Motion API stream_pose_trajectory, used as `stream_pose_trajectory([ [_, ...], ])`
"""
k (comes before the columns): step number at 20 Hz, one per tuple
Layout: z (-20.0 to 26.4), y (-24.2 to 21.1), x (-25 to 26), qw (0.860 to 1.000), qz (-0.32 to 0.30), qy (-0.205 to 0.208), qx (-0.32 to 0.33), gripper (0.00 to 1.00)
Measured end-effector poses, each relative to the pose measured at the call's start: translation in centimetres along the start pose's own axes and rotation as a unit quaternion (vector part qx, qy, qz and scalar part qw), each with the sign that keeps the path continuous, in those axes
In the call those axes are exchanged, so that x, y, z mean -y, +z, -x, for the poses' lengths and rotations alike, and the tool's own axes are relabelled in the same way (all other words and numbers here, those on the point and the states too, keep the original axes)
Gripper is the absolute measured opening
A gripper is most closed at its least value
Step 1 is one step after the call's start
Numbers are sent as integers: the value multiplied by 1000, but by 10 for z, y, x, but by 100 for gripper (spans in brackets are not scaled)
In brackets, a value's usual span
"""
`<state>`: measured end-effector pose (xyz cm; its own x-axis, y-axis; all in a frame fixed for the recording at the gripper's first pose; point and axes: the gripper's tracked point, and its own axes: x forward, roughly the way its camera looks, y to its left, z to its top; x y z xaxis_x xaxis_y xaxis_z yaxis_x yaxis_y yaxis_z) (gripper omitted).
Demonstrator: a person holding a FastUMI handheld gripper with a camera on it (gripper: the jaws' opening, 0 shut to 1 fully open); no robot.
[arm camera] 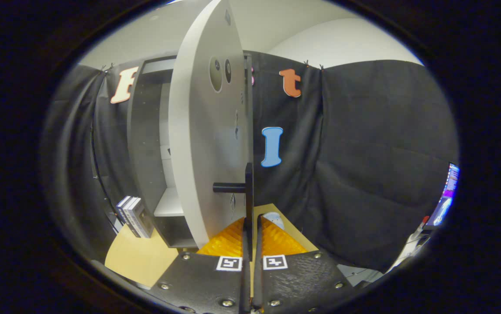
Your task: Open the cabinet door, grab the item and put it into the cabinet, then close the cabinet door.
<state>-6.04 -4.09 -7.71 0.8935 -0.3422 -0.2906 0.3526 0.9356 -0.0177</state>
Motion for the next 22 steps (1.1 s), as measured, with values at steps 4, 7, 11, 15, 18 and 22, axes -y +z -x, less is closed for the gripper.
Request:
stream_pose_trajectory([
  [4, -1, -2, 6, 1000, -18, 4, -5, 1],
  [7, 2, -6, 8, 999, -24, 19, -18, 1],
  [11, 4, -6, 28, 1000, -12, -15, -7, 1],
  [15, 7, -7, 45, 998, -16, -54, -2, 1],
  [18, 11, -7, 52, 997, -15, -74, 4, 1],
  [22, 15, -6, 40, 998, -14, -61, 19, 1],
])
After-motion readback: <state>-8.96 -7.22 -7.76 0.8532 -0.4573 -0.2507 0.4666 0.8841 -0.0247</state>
